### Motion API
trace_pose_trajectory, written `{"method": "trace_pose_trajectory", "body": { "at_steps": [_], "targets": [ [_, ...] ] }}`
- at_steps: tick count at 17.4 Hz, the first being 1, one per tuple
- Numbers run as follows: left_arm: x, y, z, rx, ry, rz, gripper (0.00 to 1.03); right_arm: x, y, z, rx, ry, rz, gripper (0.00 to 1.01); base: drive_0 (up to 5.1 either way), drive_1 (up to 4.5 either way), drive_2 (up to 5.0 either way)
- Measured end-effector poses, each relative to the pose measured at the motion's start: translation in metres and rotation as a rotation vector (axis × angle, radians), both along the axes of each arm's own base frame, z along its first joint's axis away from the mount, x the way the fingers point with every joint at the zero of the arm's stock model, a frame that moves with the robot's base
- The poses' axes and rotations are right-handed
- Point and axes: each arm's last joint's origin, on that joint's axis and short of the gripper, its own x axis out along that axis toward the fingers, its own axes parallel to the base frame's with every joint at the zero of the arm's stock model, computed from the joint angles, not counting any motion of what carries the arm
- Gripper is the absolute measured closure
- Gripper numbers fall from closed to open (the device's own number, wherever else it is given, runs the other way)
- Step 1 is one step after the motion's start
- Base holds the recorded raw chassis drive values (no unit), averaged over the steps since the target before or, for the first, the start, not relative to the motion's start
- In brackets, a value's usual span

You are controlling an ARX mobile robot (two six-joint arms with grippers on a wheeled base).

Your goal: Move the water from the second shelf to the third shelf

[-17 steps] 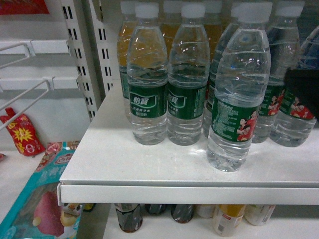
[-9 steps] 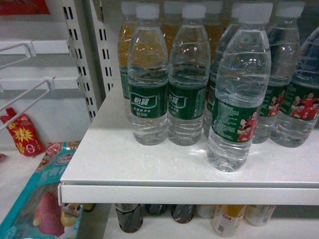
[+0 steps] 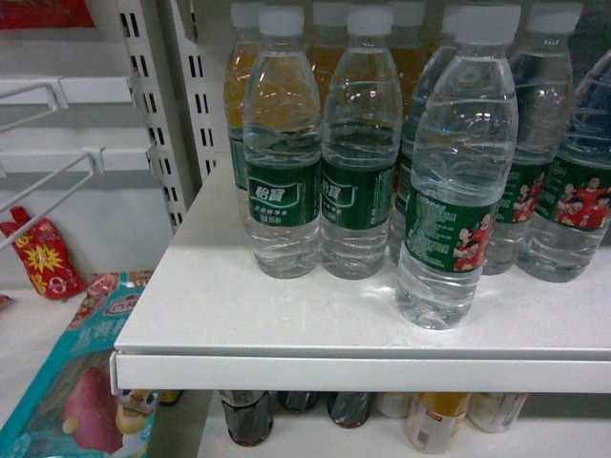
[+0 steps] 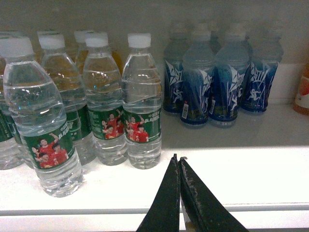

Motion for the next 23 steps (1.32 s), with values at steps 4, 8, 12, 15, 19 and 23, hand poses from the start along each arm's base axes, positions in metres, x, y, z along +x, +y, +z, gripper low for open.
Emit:
{"method": "trace_pose_trajectory", "body": {
  "at_steps": [4, 8, 12, 15, 19, 23],
  "targets": [
    [0.000, 0.000, 0.000, 0.000, 0.000, 0.000, 0.05, -0.005, 0.000, -0.008, 0.000, -0.011, 0.000, 0.99, 0.0, 0.00, 0.0],
    [0.000, 0.000, 0.000, 0.000, 0.000, 0.000, 0.05, -0.012, 0.000, -0.012, 0.000, 0.022, 0.000, 0.99, 0.0, 0.00, 0.0],
    [0.000, 0.000, 0.000, 0.000, 0.000, 0.000, 0.05, -0.018, 0.000, -0.011, 0.000, -0.003, 0.000, 0.99, 0.0, 0.00, 0.0],
    [0.000, 0.000, 0.000, 0.000, 0.000, 0.000, 0.05, -0.019, 0.000, -0.011, 0.000, -0.009, 0.000, 0.99, 0.0, 0.00, 0.0],
    [0.000, 0.000, 0.000, 0.000, 0.000, 0.000, 0.05, -0.019, 0.000, -0.011, 0.000, -0.009, 0.000, 0.99, 0.0, 0.00, 0.0],
    [0.000, 0.000, 0.000, 0.000, 0.000, 0.000, 0.05, -0.019, 0.000, -0.011, 0.000, -0.009, 0.000, 0.68, 0.0, 0.00, 0.0]
  ]
}}
